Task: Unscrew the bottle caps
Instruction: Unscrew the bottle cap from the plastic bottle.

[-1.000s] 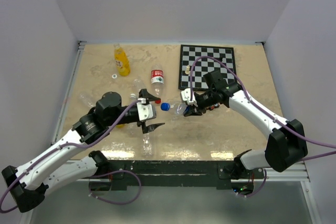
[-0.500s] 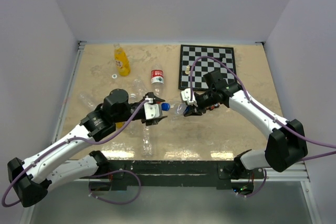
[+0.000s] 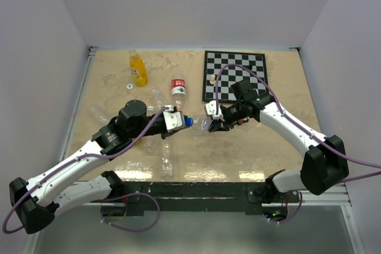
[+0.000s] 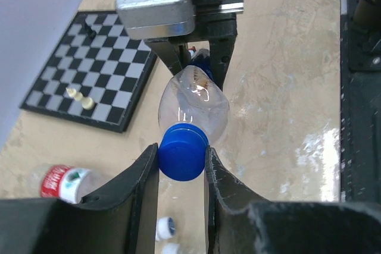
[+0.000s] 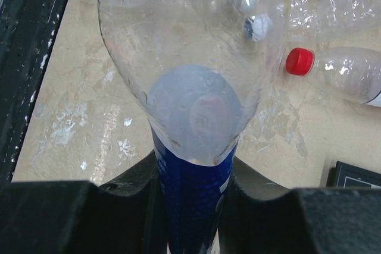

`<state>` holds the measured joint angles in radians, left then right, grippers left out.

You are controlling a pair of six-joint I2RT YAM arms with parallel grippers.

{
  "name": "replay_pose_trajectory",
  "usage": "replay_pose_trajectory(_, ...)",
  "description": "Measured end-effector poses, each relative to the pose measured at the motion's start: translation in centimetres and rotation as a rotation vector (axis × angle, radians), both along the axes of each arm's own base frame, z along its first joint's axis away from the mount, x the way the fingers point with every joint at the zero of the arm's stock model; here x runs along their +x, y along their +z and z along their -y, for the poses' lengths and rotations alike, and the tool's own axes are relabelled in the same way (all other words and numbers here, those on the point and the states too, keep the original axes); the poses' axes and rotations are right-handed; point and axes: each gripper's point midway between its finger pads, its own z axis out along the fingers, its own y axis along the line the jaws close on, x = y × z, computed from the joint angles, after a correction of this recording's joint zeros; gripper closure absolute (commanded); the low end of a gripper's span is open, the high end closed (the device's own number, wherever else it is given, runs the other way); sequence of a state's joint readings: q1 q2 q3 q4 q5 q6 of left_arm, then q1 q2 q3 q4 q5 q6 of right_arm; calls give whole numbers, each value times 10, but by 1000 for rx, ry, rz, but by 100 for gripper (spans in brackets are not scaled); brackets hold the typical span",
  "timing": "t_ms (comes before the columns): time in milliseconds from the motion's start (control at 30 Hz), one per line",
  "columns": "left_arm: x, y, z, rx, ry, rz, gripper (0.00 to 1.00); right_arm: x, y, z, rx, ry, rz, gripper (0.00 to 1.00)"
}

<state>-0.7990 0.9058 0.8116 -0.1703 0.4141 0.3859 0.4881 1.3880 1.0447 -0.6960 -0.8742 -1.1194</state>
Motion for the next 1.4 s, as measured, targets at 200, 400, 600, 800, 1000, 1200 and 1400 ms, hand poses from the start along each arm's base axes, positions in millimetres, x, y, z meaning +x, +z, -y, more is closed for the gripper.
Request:
replay_pose_trajectory(200,7,7,-6,-174,284,-402,100,2,3,-3,17,2,6,100)
replay_pose_trajectory(400,12,4,-4,-329,515,-766,100,1,1,-2,6,-13,-9,100)
replay_pose_trajectory(600,15,1,-6,-382,595,-865,99,3,0,0,-7,-25,-5,100)
replay_pose_trajectory(800,15,1,-7,-391,610,-886,34,4,0,0,-9,-27,-3,100)
replay_pose_trajectory(1000,11,21,-23,-435,604,-803,2,2,-1,1,-11,-17,1,100)
replay_pose_trajectory(1200,-2,43,-42,-451,557,-693,0,2,-1,1,-11,-15,2,100)
replay_pose_trajectory(1400,-17,45,-51,-341,443,-518,0,3,-1,1,-11,-14,5,100)
